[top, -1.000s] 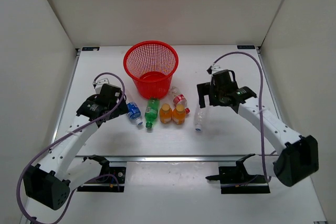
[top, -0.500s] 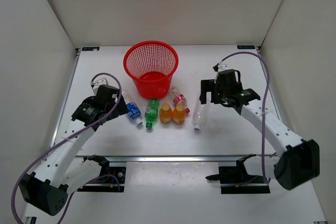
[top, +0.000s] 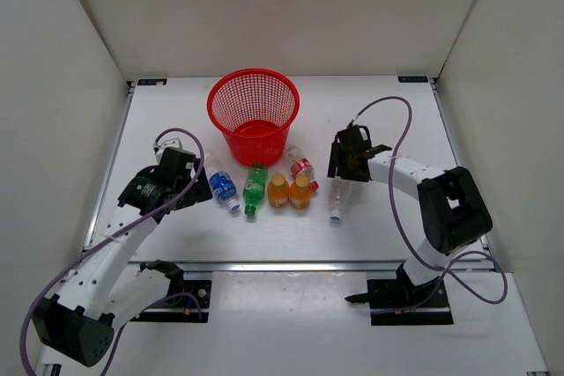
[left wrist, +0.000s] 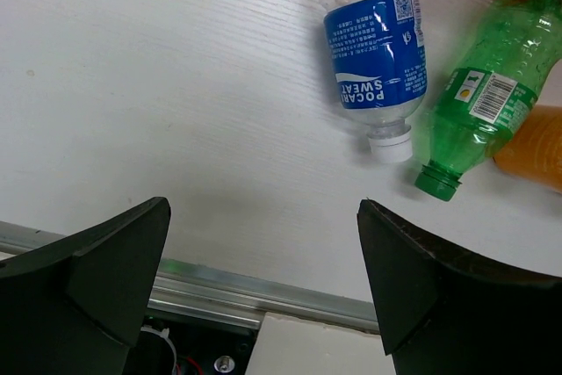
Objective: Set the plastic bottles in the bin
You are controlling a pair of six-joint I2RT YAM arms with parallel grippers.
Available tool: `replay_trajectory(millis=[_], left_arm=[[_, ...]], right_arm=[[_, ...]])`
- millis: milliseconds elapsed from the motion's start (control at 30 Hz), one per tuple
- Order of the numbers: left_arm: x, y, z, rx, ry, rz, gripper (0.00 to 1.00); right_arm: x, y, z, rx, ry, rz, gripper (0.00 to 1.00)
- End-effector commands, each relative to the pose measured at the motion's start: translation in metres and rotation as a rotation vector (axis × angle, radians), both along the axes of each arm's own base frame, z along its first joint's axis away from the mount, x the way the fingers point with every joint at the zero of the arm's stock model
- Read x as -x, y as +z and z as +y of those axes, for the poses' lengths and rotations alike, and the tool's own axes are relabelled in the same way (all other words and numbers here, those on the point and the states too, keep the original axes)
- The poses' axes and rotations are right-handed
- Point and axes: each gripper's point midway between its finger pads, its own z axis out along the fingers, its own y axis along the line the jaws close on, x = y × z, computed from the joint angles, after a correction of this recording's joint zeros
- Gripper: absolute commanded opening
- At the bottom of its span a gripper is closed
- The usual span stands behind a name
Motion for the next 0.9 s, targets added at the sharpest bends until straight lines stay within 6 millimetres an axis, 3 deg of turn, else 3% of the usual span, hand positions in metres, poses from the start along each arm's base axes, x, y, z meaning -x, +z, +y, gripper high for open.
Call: replay_trajectory(millis=[0,100,200,300,333,367,400,467,500,567,600,667,700,767,867], left_arm=[[0.0,0.007,-0.001,0.013,-0.026,-0.019,0.99],[0.002,0.005,-0.005,0.032,-0.046,-0.022,0.99],[0.004,0.004,-0.004,0.031,-0.059,-0.038,0.99],[0.005,0.003,-0.001,0.043,-0.041,-0.05,0.99],[0.007,-0.002,-0.001,0.041,-0.044,-0.037,0.98],[0.006,-0.001,-0.002,0.044,-0.049,-0.041,0.99],[0.005,-0.002,-0.002,0.046,-0.04,-0.044,0.99],[0.005,-0.003,-0.004,0.054,-0.04,-0.043,0.99],[0.006,-0.007,-0.005,0.061,-0.04,-0.034,0.99],[0.003,-0.004,-0.008,0.079,-0.038,-0.049,0.99],[0.003,-0.004,-0.009,0.085,-0.037,-0.054,0.99],[0.001,-0.004,-0.009,0.097,-0.022,-0.055,0.99],[0.0,-0.004,-0.009,0.098,-0.018,-0.057,0.99],[0.0,-0.006,-0.009,0.097,-0.012,-0.044,0.99],[-0.003,-0.005,-0.012,0.105,-0.01,-0.041,0.99]], right_arm=[[-0.016,0.004,-0.004,0.003,-0.095,-0.076,0.58],[-0.026,0.016,-0.003,0.03,-0.064,-0.11,0.54],[-0.054,0.064,-0.003,0.064,-0.027,-0.201,0.43],[-0.098,0.169,0.018,0.055,0.047,-0.431,0.37],[-0.105,0.185,0.023,0.069,0.081,-0.469,0.37],[-0.114,0.223,0.035,0.057,0.108,-0.55,0.36],[-0.119,0.235,0.046,0.07,0.152,-0.582,0.35],[-0.13,0.302,0.077,0.047,0.216,-0.751,0.36],[-0.131,0.321,0.087,0.063,0.252,-0.806,0.37],[-0.135,0.341,0.127,0.062,0.336,-0.908,0.36],[-0.134,0.358,0.137,0.046,0.361,-0.958,0.36],[-0.14,0.353,0.174,0.006,0.444,-0.994,0.36],[-0.143,0.36,0.179,-0.018,0.45,-1.025,0.38],[-0.151,0.337,0.206,-0.083,0.524,-1.003,0.42],[-0.159,0.331,0.234,-0.142,0.581,-1.015,0.4]])
